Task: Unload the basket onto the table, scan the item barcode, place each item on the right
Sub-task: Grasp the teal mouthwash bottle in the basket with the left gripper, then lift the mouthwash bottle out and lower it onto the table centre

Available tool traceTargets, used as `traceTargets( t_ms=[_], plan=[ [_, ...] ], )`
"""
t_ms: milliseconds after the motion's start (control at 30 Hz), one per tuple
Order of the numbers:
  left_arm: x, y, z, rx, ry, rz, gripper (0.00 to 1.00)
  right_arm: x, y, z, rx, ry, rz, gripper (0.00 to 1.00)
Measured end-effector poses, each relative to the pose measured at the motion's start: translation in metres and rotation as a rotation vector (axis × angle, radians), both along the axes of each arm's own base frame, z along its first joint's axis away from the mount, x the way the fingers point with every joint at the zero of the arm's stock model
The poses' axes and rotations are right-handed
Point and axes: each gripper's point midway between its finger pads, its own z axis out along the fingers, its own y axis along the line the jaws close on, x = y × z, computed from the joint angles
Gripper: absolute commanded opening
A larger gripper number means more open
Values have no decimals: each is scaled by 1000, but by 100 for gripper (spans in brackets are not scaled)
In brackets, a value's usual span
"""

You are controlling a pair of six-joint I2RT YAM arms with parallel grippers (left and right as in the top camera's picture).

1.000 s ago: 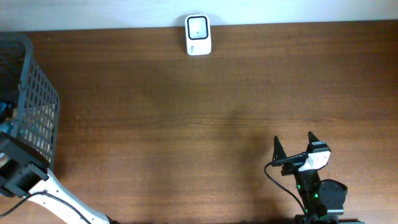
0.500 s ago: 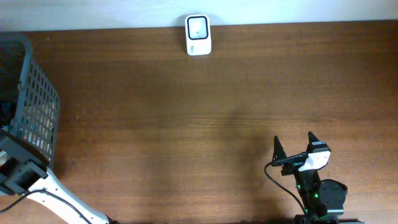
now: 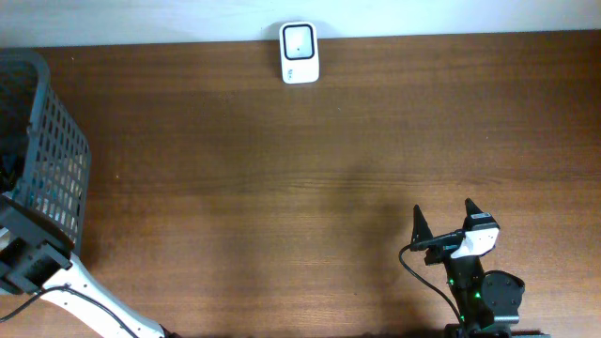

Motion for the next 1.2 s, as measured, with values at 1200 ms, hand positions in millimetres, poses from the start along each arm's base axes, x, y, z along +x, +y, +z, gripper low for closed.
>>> traceTargets(
  t_ms=[1200],
  plan=[
    [31,-212,385,296,-908,-559,57,0,0,0,0,0,0,98]
  ],
)
